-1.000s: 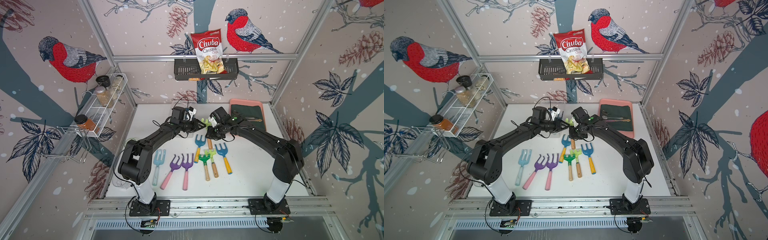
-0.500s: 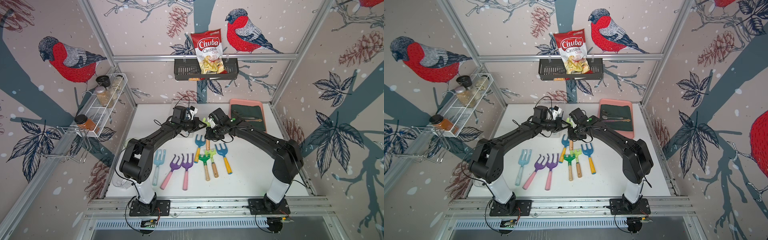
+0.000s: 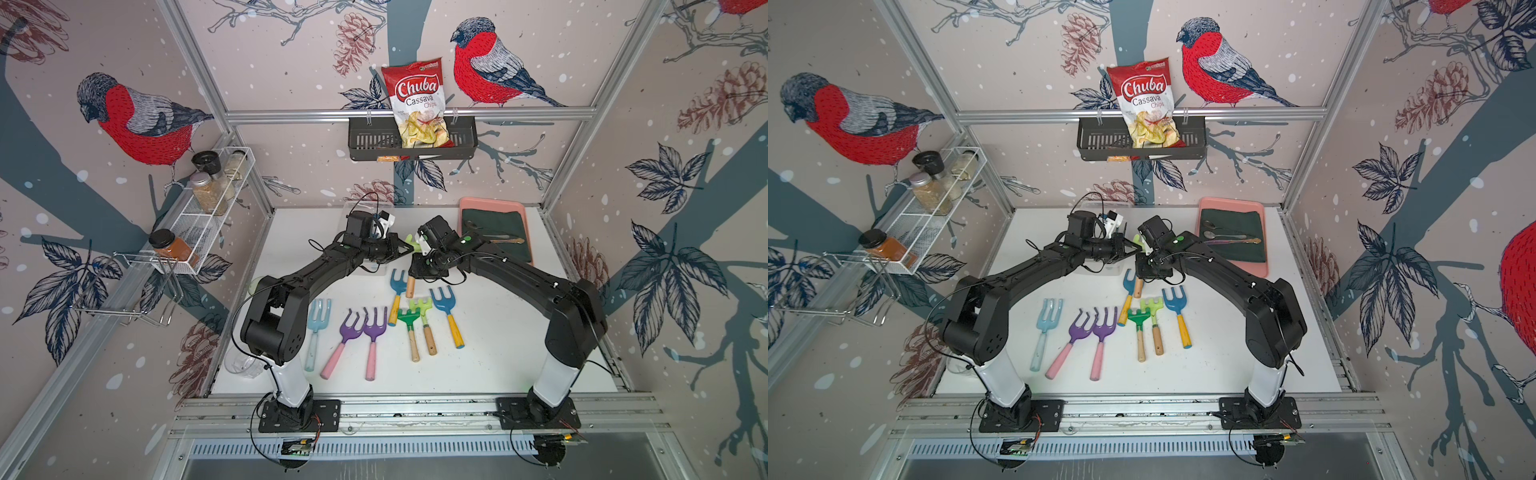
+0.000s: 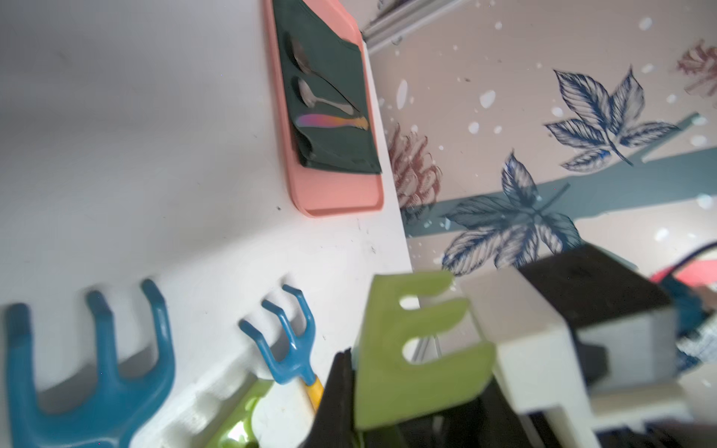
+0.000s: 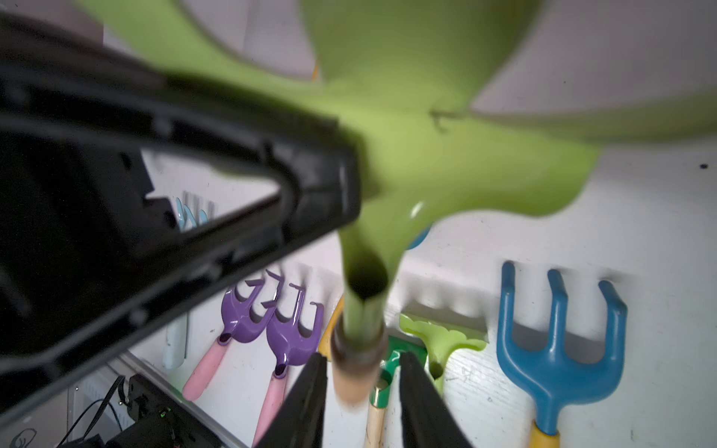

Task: Put the rake into the storage box
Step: Pick up the rake at the center of the board, then place the rake in the storage box.

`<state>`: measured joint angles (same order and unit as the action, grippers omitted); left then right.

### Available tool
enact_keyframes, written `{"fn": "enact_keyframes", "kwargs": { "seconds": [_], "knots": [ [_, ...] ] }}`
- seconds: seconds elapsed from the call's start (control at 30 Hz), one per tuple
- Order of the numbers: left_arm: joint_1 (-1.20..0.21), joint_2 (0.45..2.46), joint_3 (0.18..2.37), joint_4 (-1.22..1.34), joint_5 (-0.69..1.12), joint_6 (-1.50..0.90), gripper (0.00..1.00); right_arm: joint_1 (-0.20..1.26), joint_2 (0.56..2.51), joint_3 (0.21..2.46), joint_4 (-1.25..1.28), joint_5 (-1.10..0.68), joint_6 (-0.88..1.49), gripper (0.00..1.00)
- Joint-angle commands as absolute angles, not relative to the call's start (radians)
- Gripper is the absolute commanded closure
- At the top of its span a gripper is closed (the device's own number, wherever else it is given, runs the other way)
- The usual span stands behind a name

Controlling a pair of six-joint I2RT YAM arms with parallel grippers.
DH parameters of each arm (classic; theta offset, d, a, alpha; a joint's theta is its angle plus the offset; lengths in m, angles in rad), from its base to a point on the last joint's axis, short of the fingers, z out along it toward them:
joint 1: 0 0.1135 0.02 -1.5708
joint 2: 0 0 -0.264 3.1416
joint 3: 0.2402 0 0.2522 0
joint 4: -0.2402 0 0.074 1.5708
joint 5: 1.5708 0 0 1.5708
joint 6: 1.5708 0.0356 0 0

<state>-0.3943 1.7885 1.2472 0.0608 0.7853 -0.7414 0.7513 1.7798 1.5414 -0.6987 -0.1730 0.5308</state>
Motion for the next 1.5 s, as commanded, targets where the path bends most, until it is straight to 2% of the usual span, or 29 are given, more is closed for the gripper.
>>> {"fn": "enact_keyframes", "kwargs": {
  "seconds": [0.0,0.13,0.23,0.3,0.7,1.0,1.47],
  "knots": [
    [-0.394,1.798,1.259,0.118,0.804,-0.782,1.0,0.75,1.763,1.56,-0.684,-0.174,0.543,0.52],
    [-0.393,1.805,1.279,0.107,0.805,-0.781,1.0,0.742,1.75,1.56,-0.681,-0.174,0.546,0.46],
    [-0.387,1.807,1.302,0.075,0.805,-0.759,1.0,0.734,1.733,1.559,-0.683,-0.172,0.551,0.34],
    [-0.37,1.809,1.315,0.056,0.809,-0.745,1.0,0.723,1.709,1.552,-0.683,-0.16,0.559,0.3],
    [-0.187,1.87,1.465,-0.094,0.86,-0.642,1.0,0.586,1.486,1.357,-0.678,-0.165,0.573,0.27],
    [-0.072,1.996,1.651,-0.202,0.906,-0.583,1.0,0.553,1.443,1.261,-0.654,-0.185,0.571,0.27],
    [-0.058,2.3,1.957,-0.307,0.932,-0.554,1.0,0.531,1.479,1.232,-0.633,-0.199,0.546,0.27]
  ]
}}
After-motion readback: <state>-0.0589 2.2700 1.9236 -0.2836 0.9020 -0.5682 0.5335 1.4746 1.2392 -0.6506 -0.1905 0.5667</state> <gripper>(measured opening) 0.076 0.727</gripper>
